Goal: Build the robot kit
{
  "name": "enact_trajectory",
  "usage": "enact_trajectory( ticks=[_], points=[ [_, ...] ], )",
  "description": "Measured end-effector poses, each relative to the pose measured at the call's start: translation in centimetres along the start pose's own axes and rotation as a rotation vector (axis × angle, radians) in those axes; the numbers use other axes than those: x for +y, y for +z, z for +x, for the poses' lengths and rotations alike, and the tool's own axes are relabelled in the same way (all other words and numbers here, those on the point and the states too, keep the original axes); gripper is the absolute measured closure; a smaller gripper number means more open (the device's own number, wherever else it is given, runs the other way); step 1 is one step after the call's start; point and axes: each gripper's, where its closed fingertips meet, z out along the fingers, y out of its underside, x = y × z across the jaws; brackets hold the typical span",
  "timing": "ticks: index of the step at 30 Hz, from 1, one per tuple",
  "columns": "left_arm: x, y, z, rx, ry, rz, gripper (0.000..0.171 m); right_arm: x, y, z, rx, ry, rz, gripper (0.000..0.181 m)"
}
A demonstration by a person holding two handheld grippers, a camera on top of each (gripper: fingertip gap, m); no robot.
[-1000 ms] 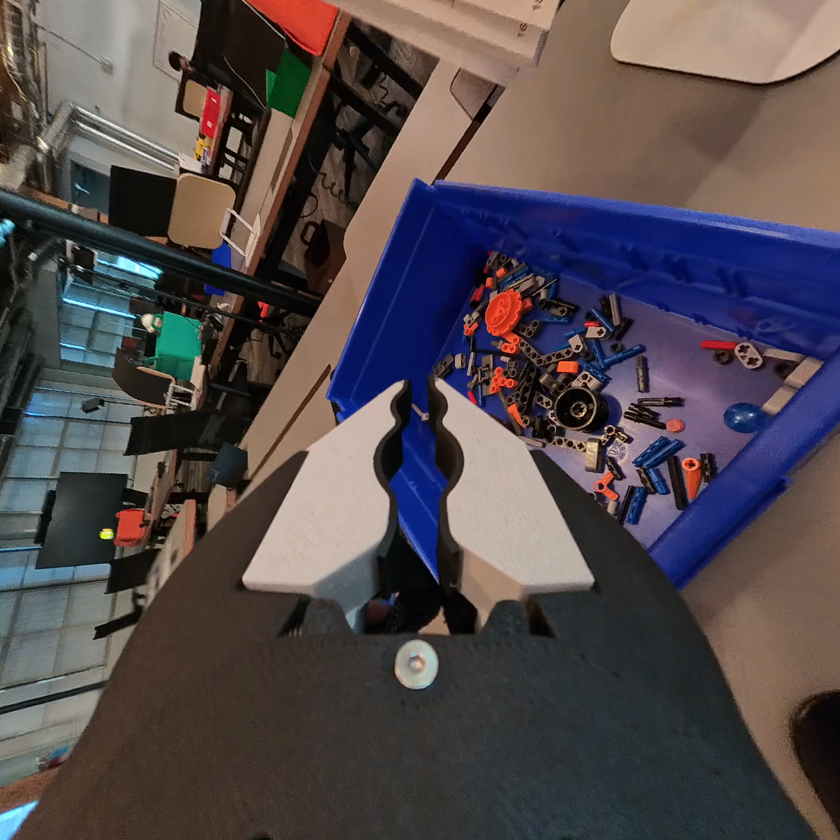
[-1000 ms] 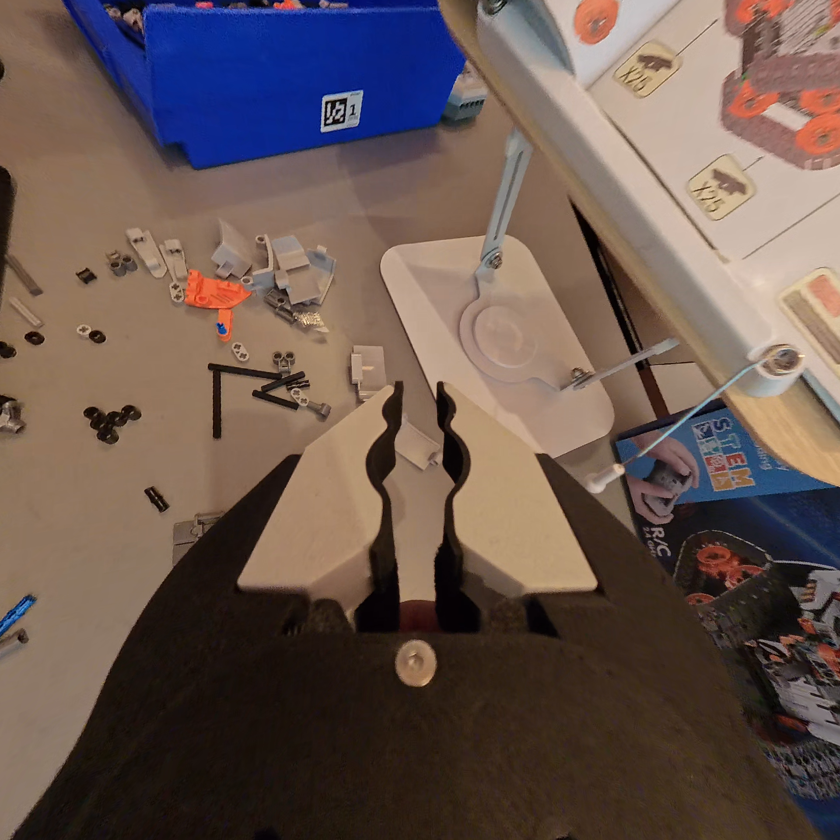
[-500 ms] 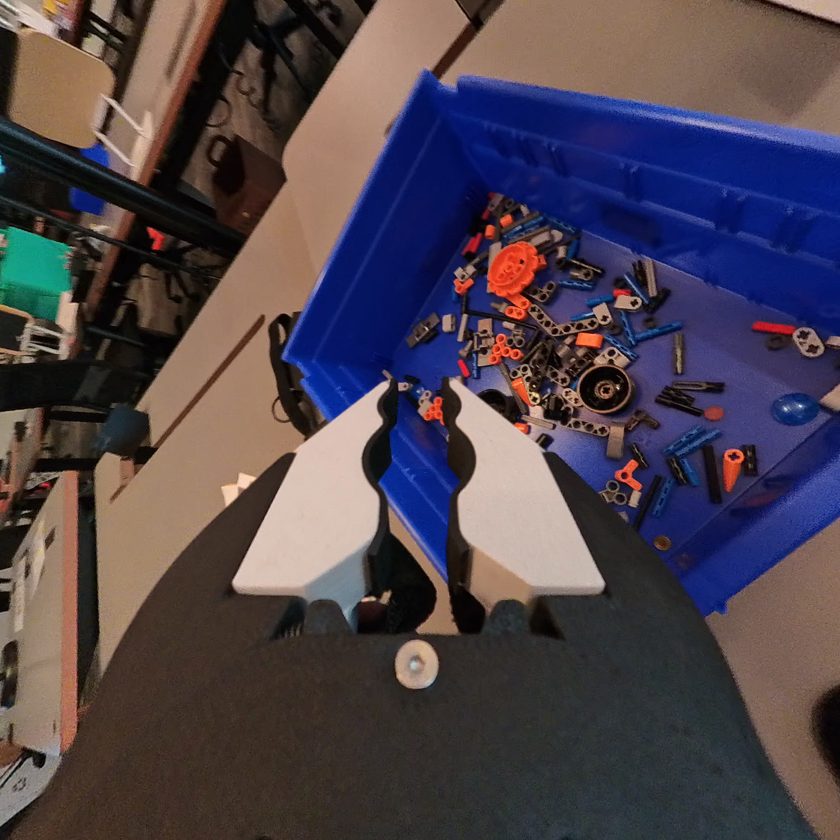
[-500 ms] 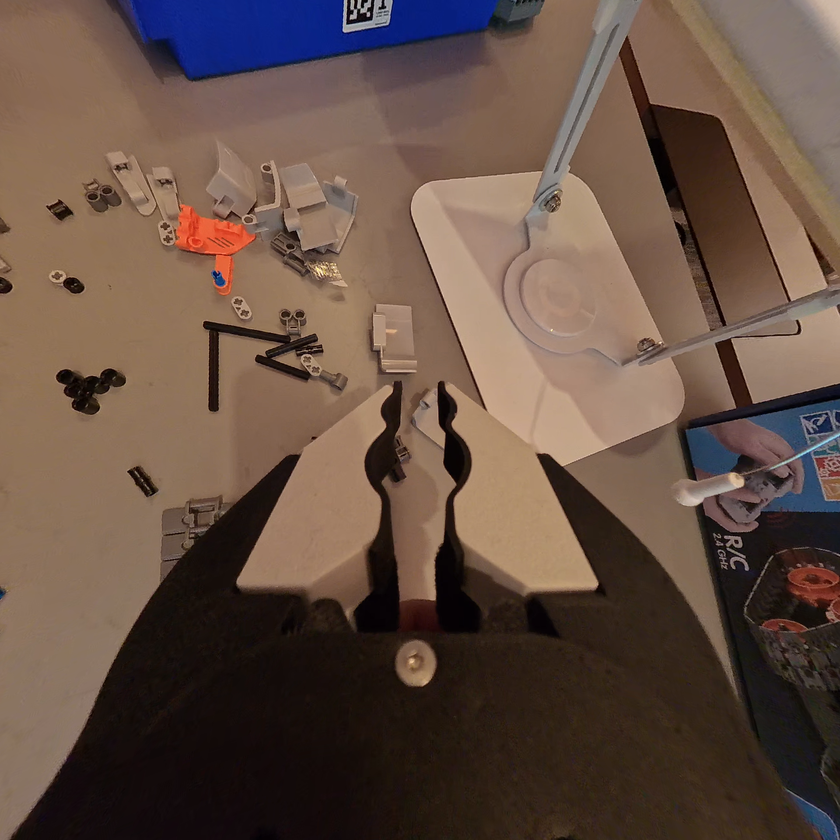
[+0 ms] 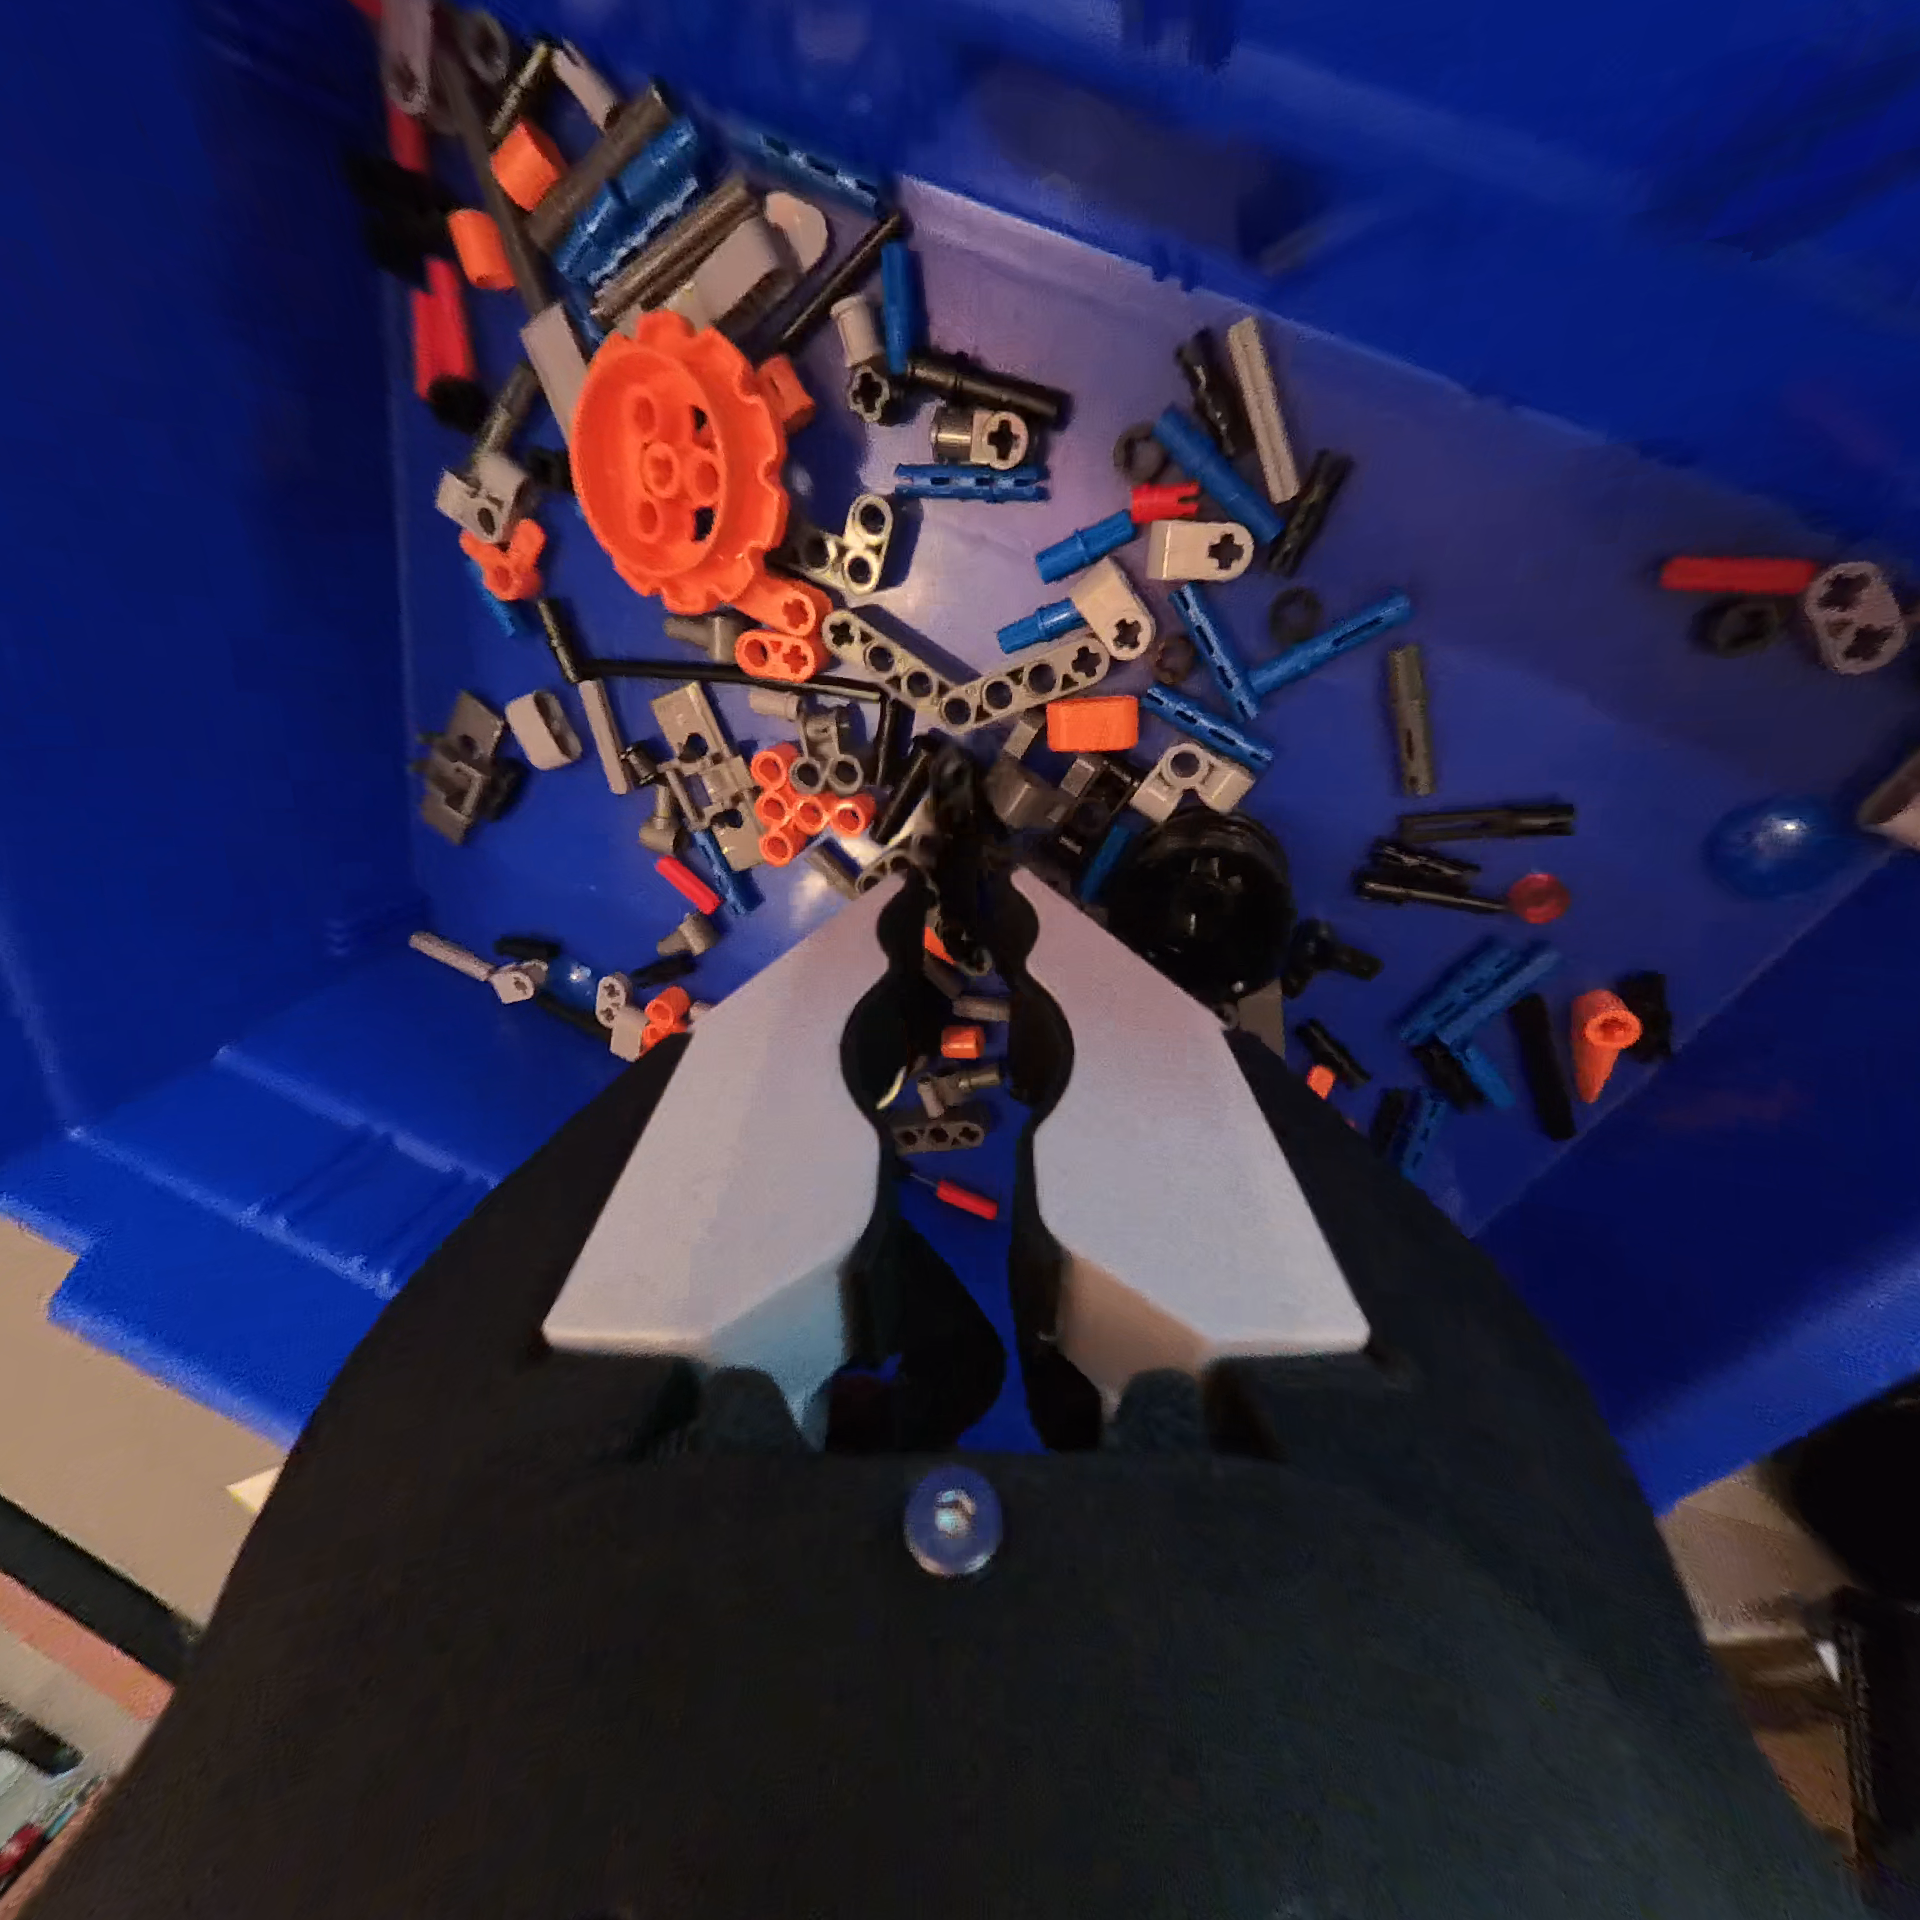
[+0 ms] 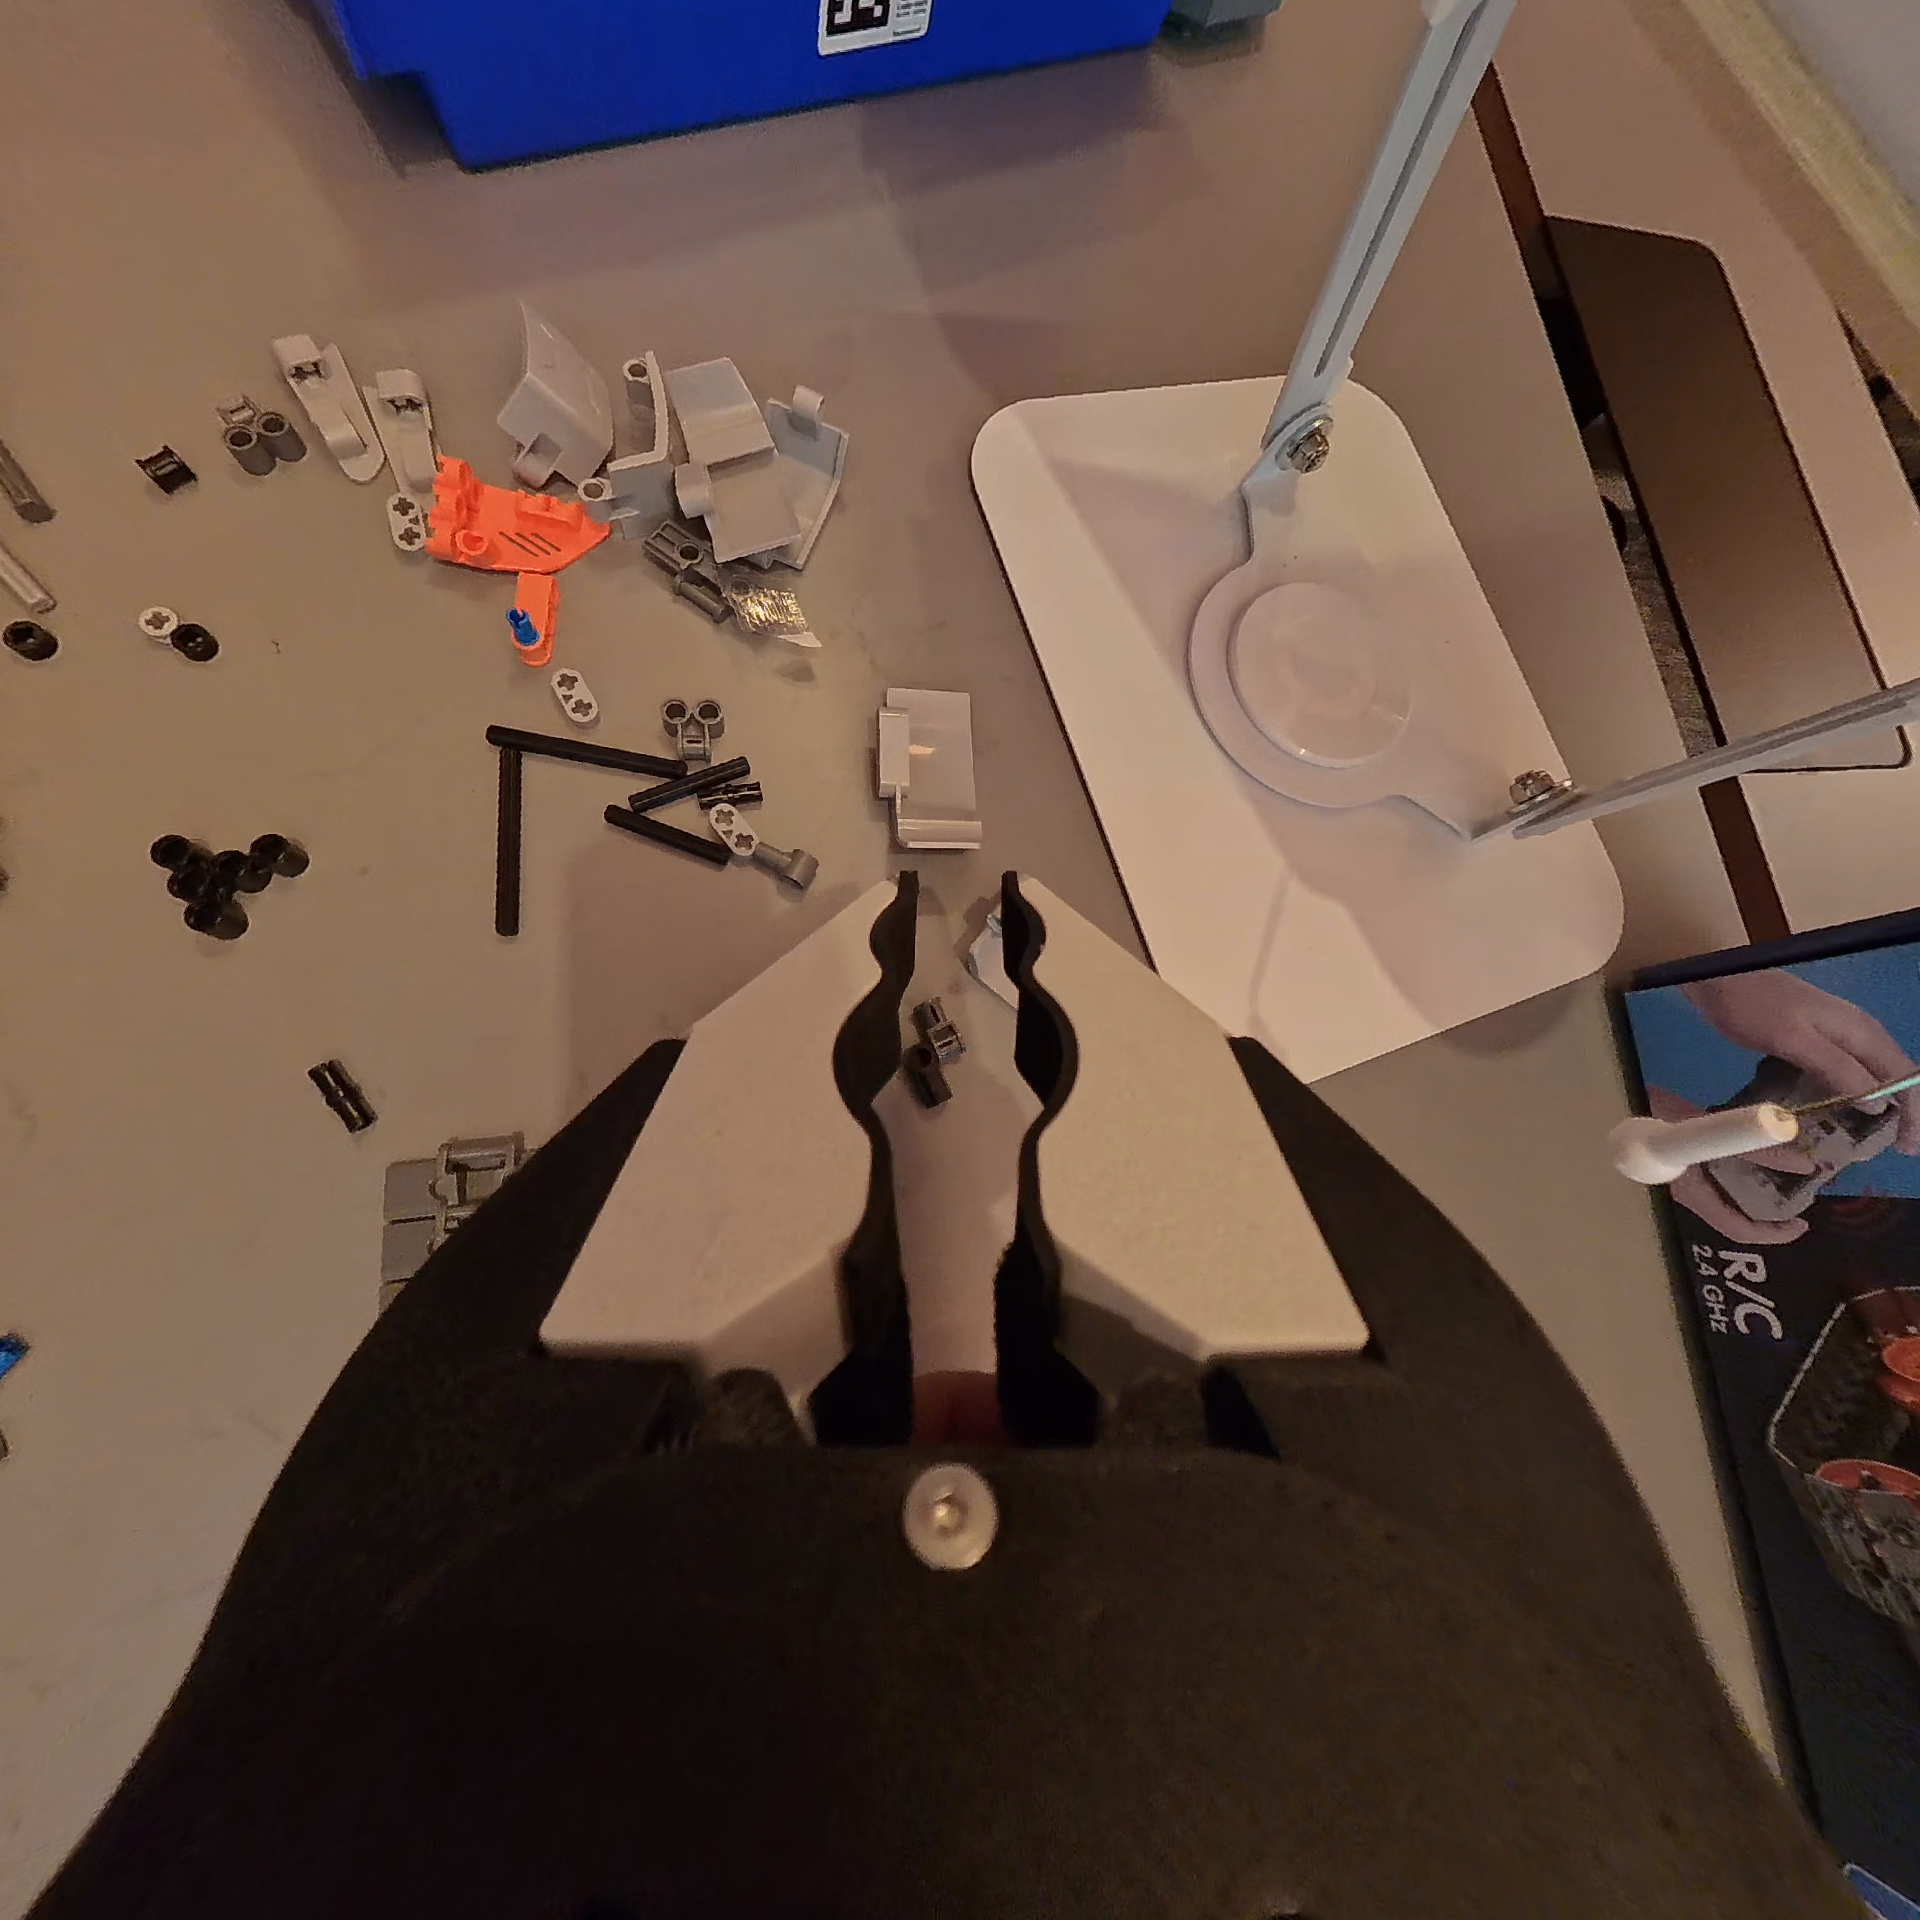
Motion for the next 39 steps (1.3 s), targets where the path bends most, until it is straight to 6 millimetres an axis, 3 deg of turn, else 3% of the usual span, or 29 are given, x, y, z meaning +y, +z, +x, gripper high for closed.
enact_trajectory(
  ticks=[7,10,13,17,22,26,29,39],
  points=[
    [-0.3,-0.7,-0.1,-0.001,-0.012,0.036,0.164,-0.4,-0.3,0.0,0.003,-0.004,0.019,0.168],
    [-1.6,-3.9,-0.6,-0.077,-0.07,0.2,0.164,-1.7,-0.9,-0.4,0.007,-0.042,0.073,0.167],
    [-4.5,-9.2,0.2,-0.127,-0.133,0.468,0.165,-3.9,-1.9,-1.1,0.037,-0.118,0.166,0.16],
    [-9.8,-16.1,5.1,-0.109,-0.125,0.78,0.165,-7.4,-3.7,-1.9,0.158,-0.246,0.292,0.145],
    [-17.9,-21.5,14.6,0.171,-0.067,1.175,0.165,-11.3,-6.2,-4.5,0.245,-0.376,0.468,0.133],
    [-21.8,-22.8,20.7,0.581,-0.073,1.328,0.165,-12.0,-6.9,-5.9,0.308,-0.528,0.504,0.128],
    [-22.8,-23.1,22.7,0.805,-0.093,1.352,0.165,-12.2,-7.3,-6.2,0.328,-0.583,0.525,0.127],
    [-22.8,-23.4,24.7,1.051,-0.068,1.365,0.165,-12.2,-7.6,-6.7,0.366,-0.685,0.537,0.138]
  ],
)
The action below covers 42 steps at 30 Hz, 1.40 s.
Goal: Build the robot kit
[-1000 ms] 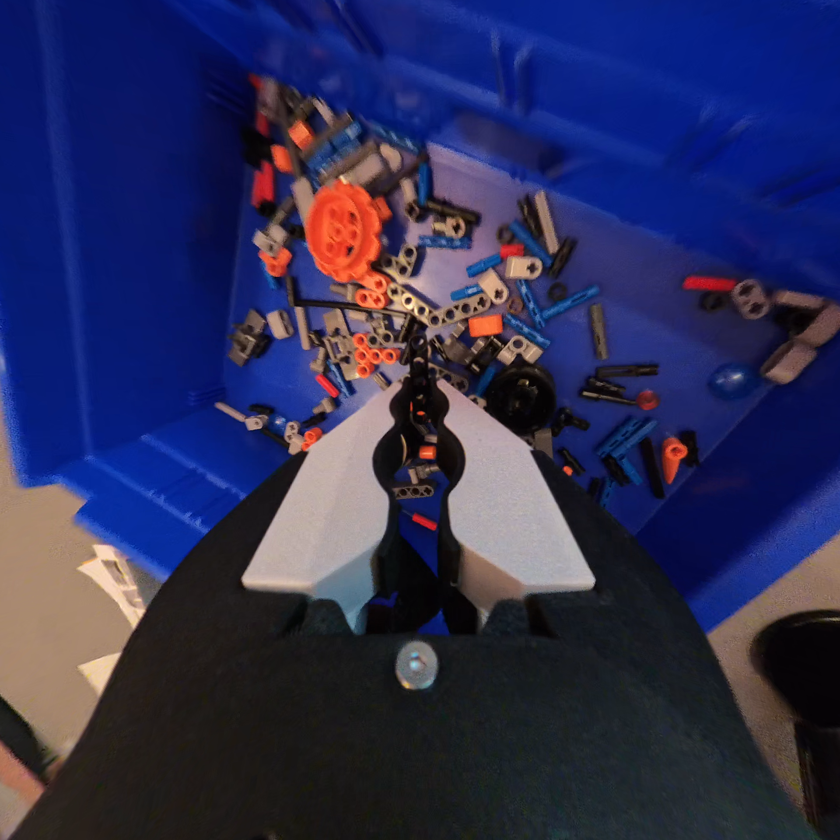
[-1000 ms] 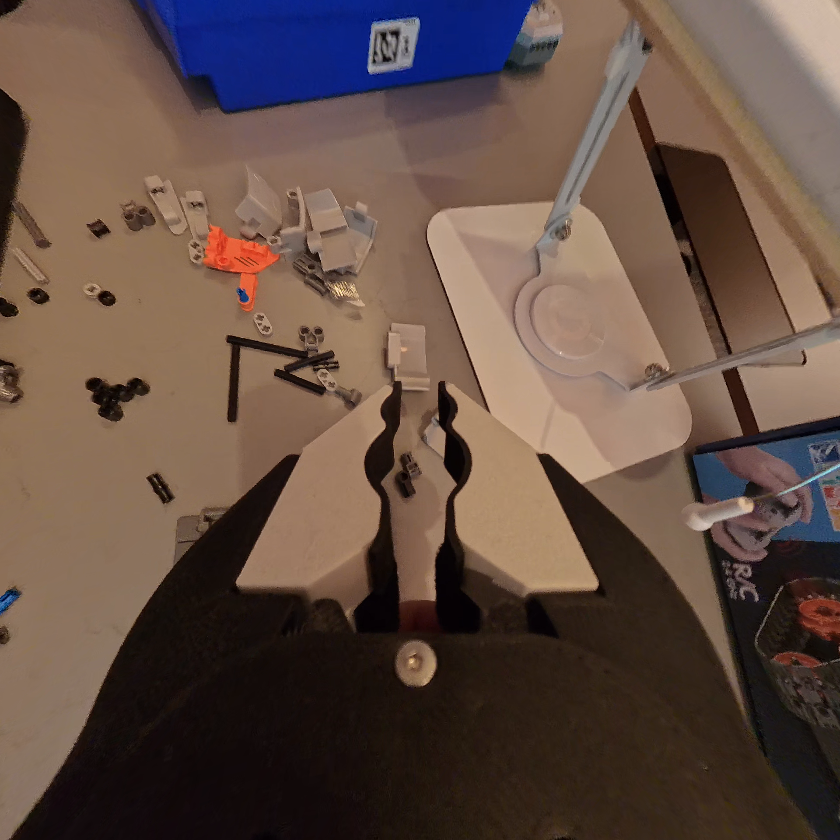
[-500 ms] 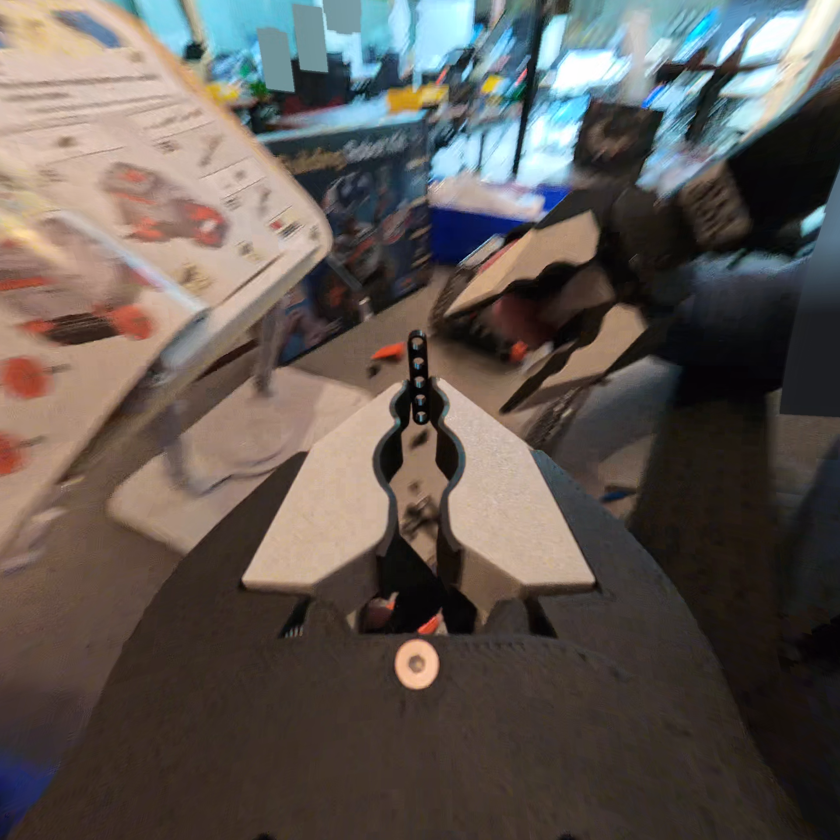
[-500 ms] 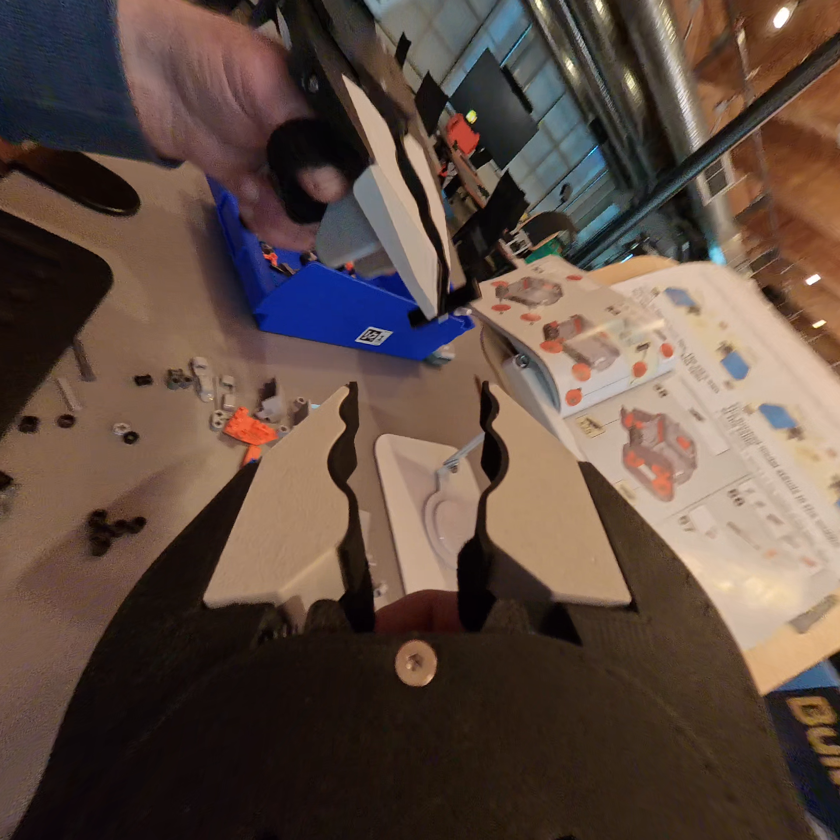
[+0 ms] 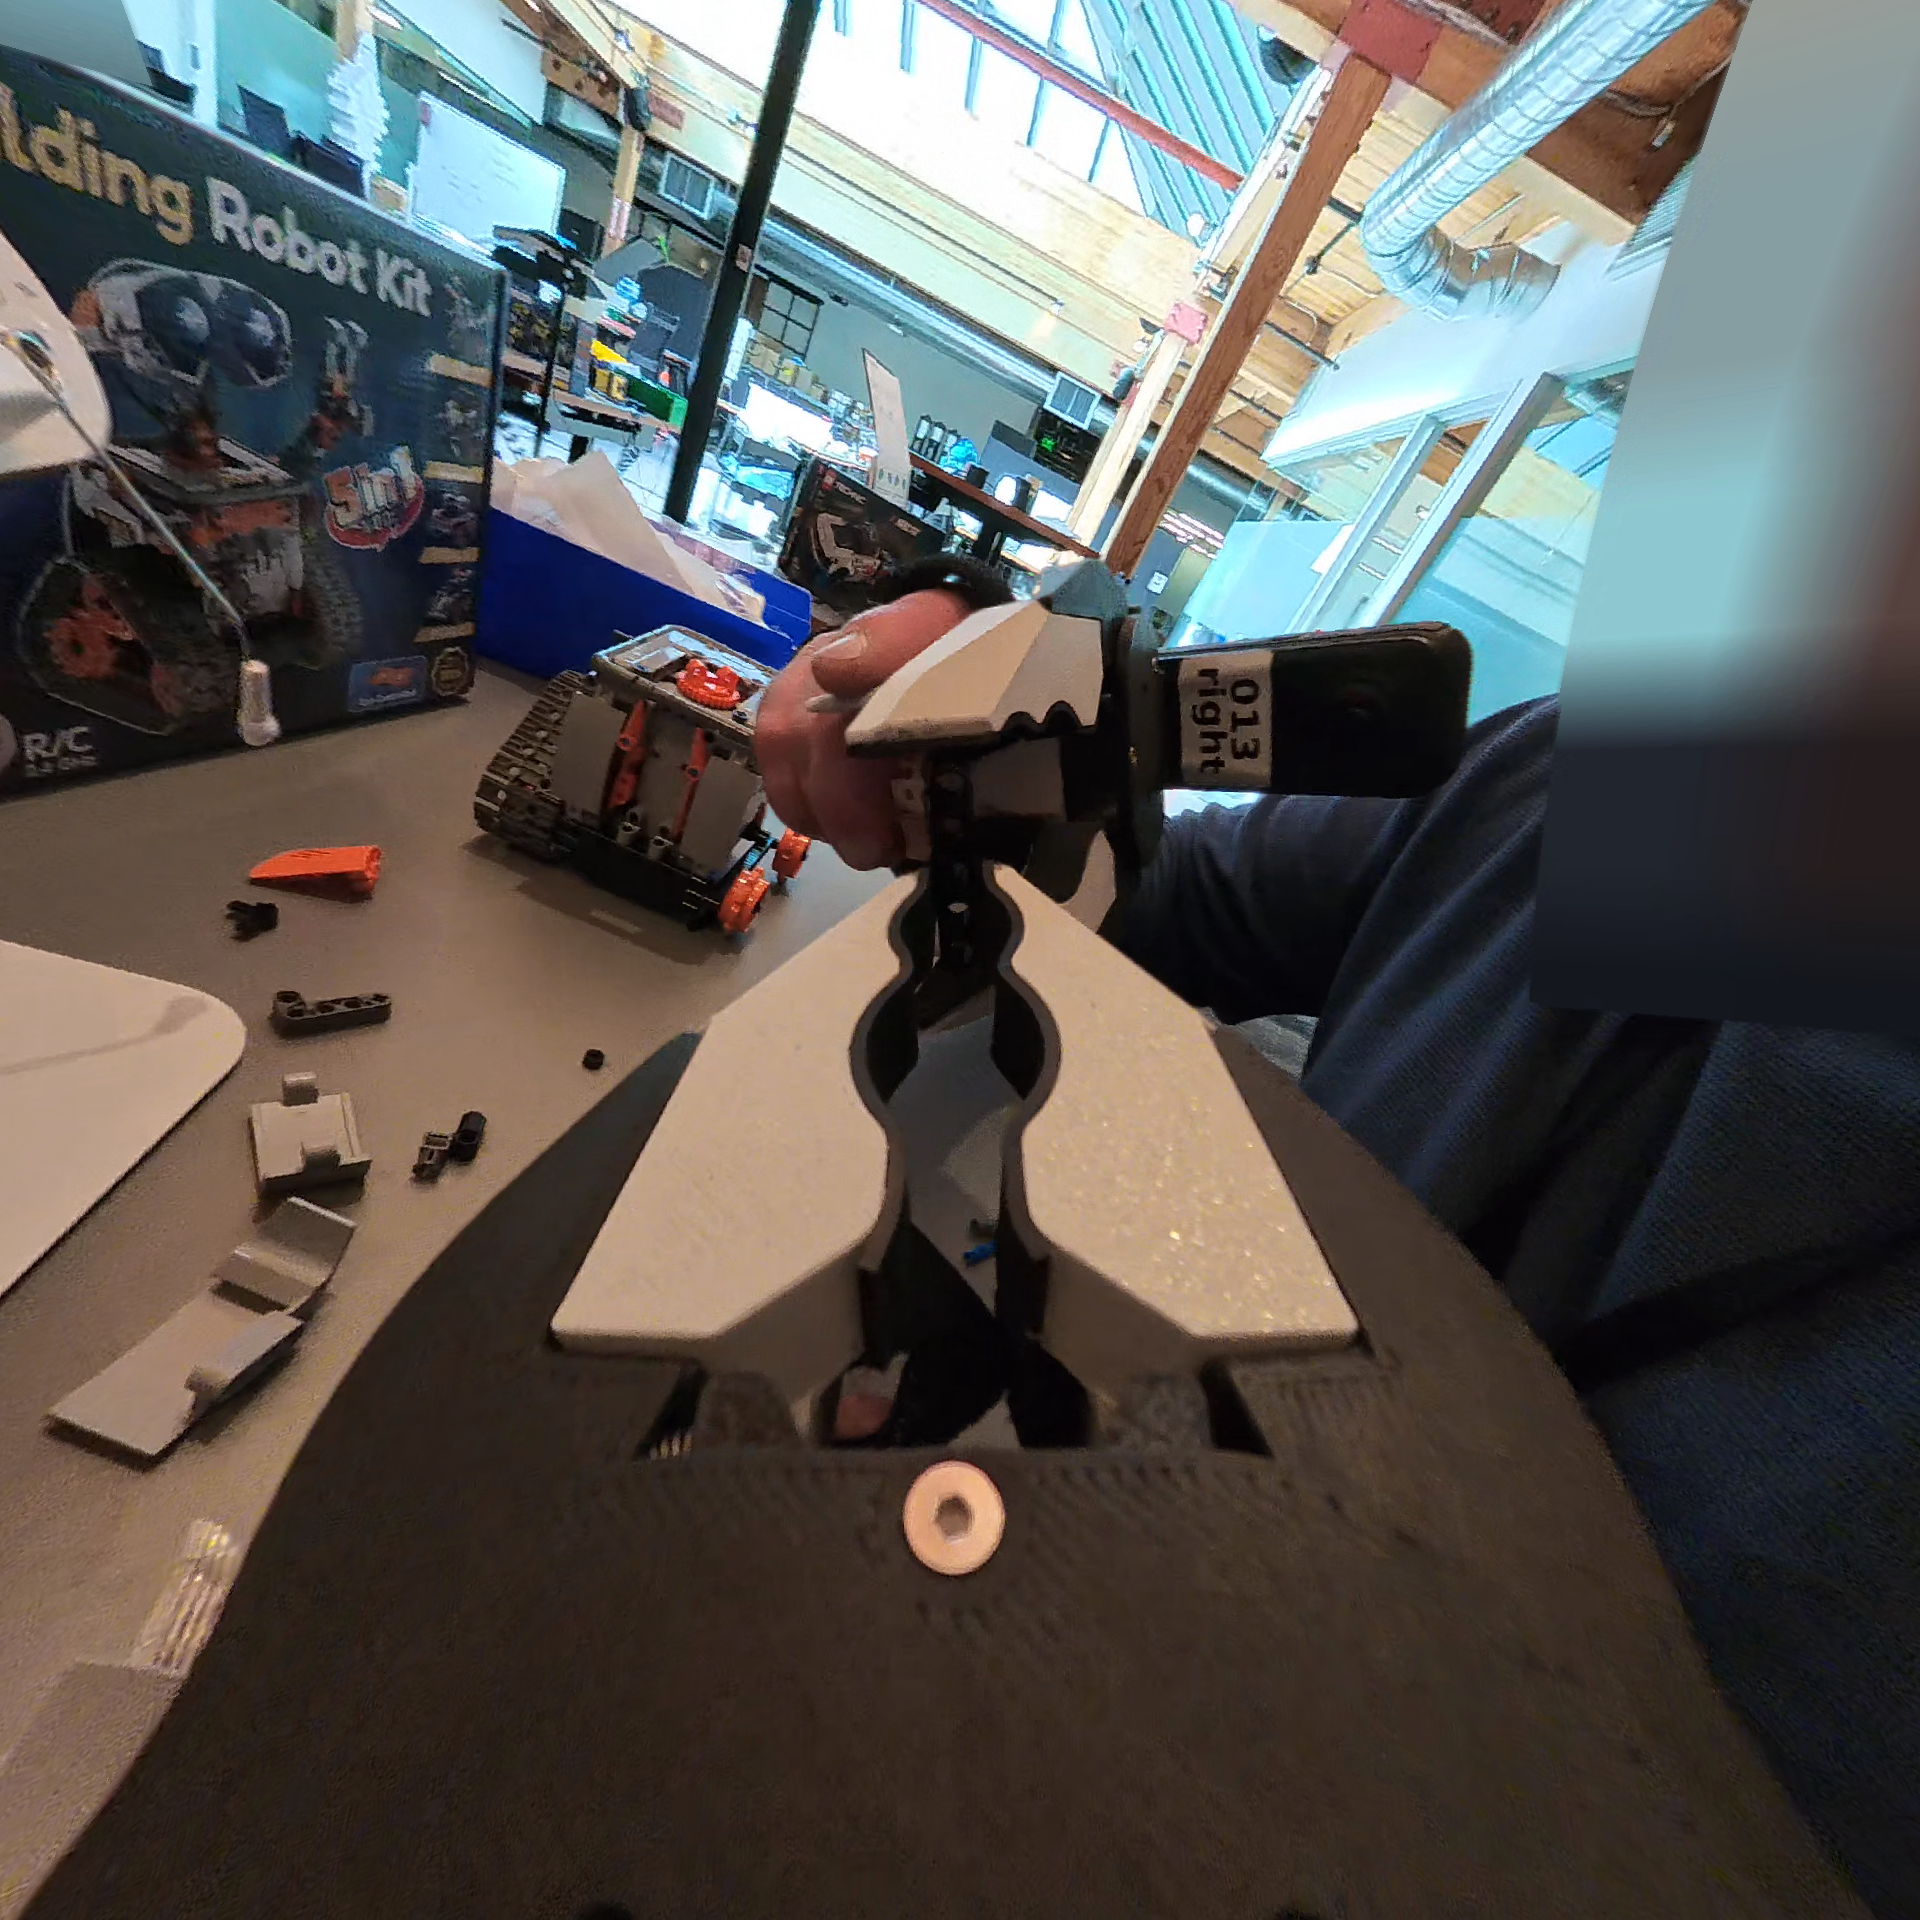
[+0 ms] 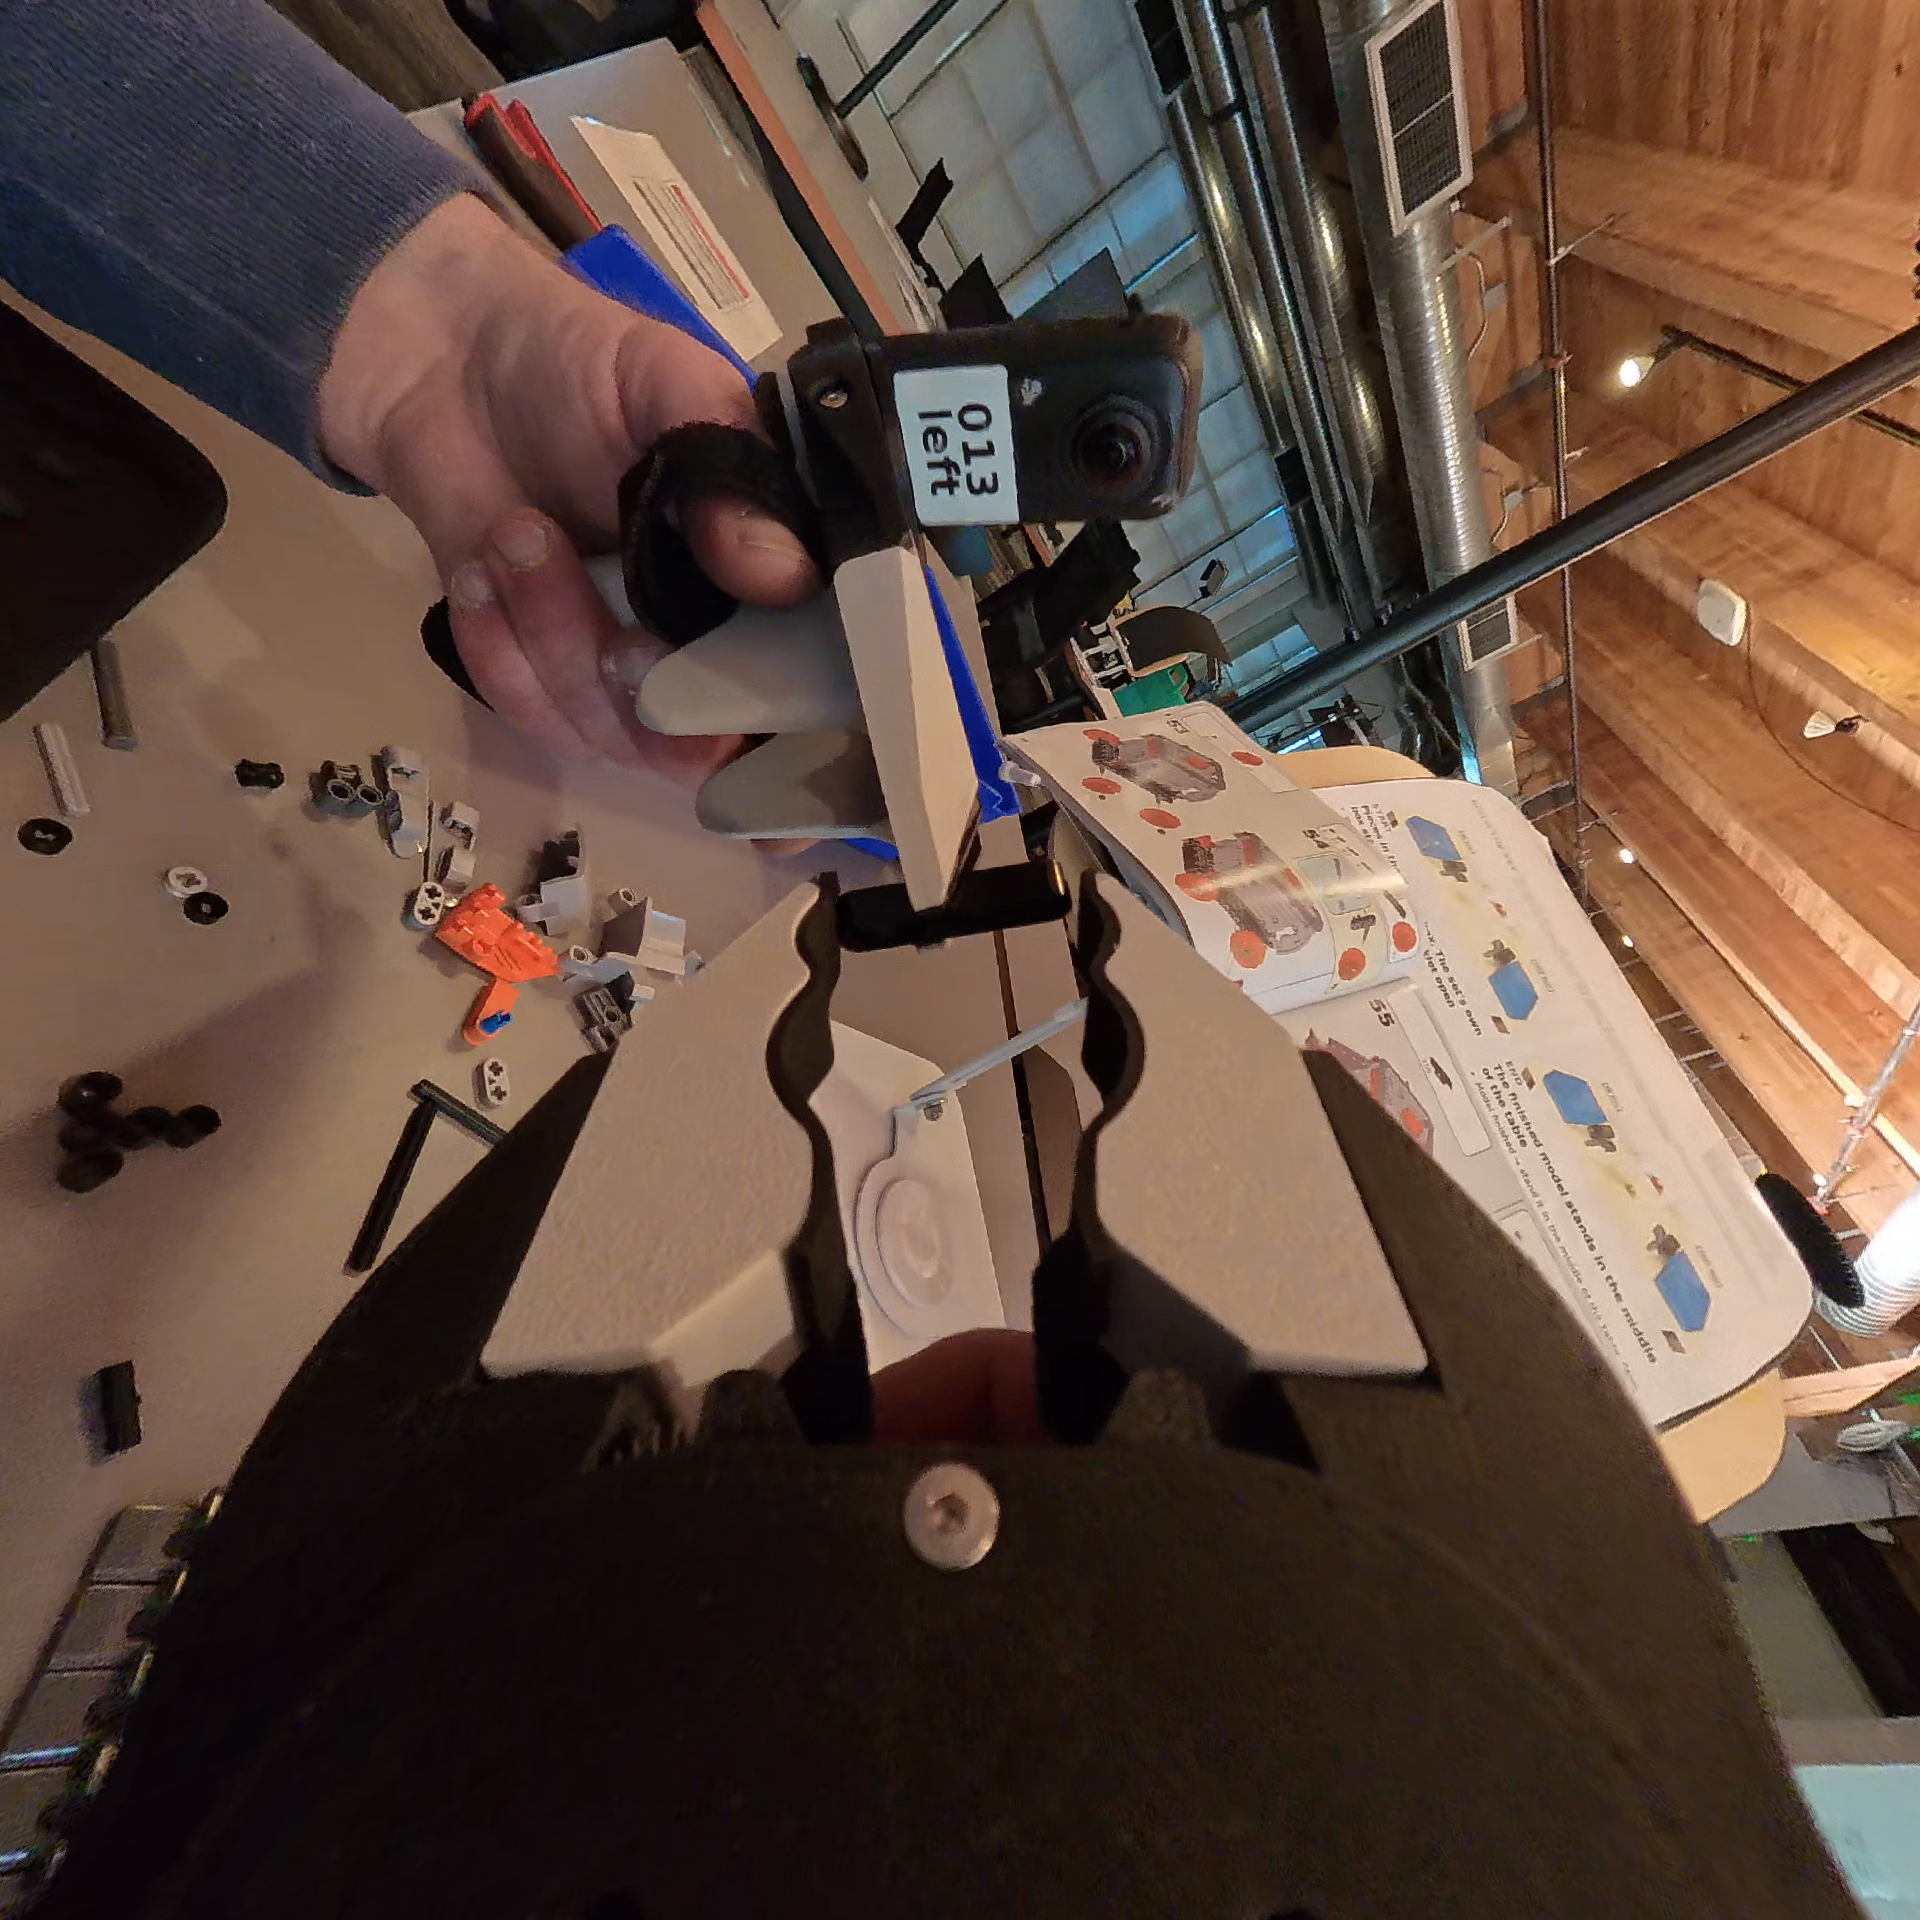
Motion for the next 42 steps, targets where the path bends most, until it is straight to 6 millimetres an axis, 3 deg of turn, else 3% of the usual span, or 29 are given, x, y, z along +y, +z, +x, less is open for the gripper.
enact_trajectory(
  ticks=[10,13,16,19,21,24,30,34,42],
  points=[
    [0.8,0.0,0.2,0.047,-0.047,-0.01,0.165,0.0,-0.1,-1.0,-0.06,-0.042,-0.009,0.14],
    [0.4,-0.3,-0.8,-0.026,-0.057,0.016,0.15,0.7,-0.1,-1.0,-0.08,-0.025,-0.039,0.14],
    [0.1,-1.7,-1.8,-0.198,0.057,-0.027,0.144,2.0,-0.2,-1.0,-0.136,0.037,-0.09,0.139],
    [0.0,-4.2,-2.5,-0.391,0.18,-0.124,0.145,4.8,-0.5,-2.6,-0.293,0.151,-0.225,0.139],
    [-0.7,-5.6,-1.7,-0.425,0.215,-0.123,0.148,6.7,-1.2,-4.6,-0.434,0.219,-0.321,0.14],
    [-1.0,-7.3,-0.5,-0.462,0.263,-0.138,0.151,8.0,-2.5,-8.3,-0.648,0.28,-0.383,0.14],
    [0.1,-10.3,-0.8,-0.656,0.368,-0.272,0.153,9.9,-3.1,-13.4,-0.848,0.371,-0.512,0.14],
    [1.4,-11.9,-1.6,-0.754,0.394,-0.354,0.152,10.7,-2.9,-15.1,-0.899,0.452,-0.548,0.14],
    [3.7,-13.6,-2.5,-0.83,0.391,-0.475,0.15,10.6,-2.8,-15.4,-0.906,0.499,-0.552,0.131]
  ],
)
